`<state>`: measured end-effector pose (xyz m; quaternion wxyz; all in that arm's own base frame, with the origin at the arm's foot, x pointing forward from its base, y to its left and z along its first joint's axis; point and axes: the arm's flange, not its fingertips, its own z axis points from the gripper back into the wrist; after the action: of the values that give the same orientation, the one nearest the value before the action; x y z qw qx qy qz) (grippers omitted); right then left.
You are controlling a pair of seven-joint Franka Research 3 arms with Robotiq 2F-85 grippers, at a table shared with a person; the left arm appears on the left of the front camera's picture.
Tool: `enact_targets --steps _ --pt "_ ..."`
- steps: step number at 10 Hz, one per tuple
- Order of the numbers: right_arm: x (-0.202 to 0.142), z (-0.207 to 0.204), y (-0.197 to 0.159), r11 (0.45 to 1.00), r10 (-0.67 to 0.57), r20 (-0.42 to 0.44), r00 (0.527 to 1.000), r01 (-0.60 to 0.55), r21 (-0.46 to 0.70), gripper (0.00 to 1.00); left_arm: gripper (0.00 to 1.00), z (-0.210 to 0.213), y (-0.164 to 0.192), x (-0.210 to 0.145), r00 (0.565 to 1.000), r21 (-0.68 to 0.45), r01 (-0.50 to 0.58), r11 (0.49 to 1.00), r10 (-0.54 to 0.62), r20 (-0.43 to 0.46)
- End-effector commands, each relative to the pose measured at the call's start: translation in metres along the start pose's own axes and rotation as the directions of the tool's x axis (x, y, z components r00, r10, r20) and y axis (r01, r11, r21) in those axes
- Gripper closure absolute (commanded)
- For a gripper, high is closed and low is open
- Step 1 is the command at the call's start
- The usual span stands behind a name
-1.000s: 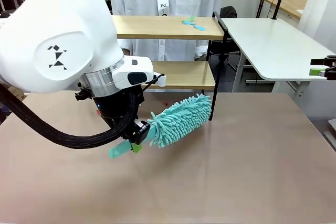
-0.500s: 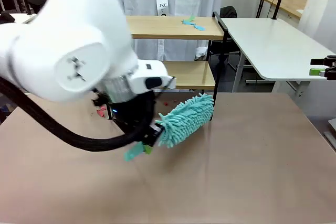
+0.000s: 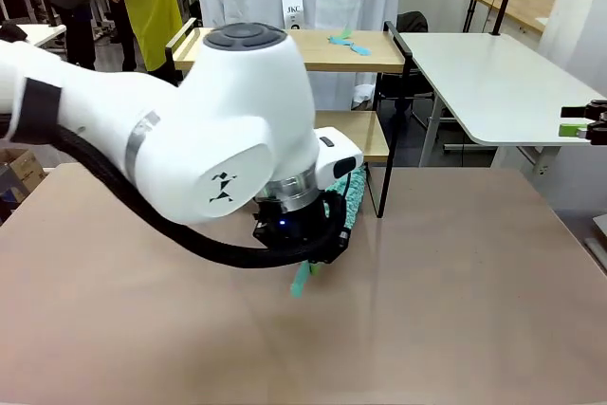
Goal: Clean the shelf.
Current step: Clean the specific section of the Shelf indicated by the human with the Duster.
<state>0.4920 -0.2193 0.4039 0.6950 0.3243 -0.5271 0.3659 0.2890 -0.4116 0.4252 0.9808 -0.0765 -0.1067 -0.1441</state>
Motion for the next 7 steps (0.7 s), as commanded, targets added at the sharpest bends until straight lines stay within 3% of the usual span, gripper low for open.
enact_targets --steps 1,5,7 --pt "0.003 0.000 0.001 1.000 0.007 -0.002 1.000 -0.007 0.002 0.00 0.87 -0.015 -0.026 0.021 0.996 0.012 -0.071 0.997 0.070 0.048" --pt "0.003 0.000 0.001 1.000 0.007 -0.002 1.000 -0.007 0.002 0.00 0.87 -0.058 -0.052 0.054 0.974 0.106 -0.194 0.975 0.178 0.142" --pt "0.003 0.000 0.001 1.000 0.007 -0.002 1.000 -0.007 0.002 0.00 0.87 -0.075 -0.065 0.069 0.969 0.059 -0.194 0.979 0.182 0.166"
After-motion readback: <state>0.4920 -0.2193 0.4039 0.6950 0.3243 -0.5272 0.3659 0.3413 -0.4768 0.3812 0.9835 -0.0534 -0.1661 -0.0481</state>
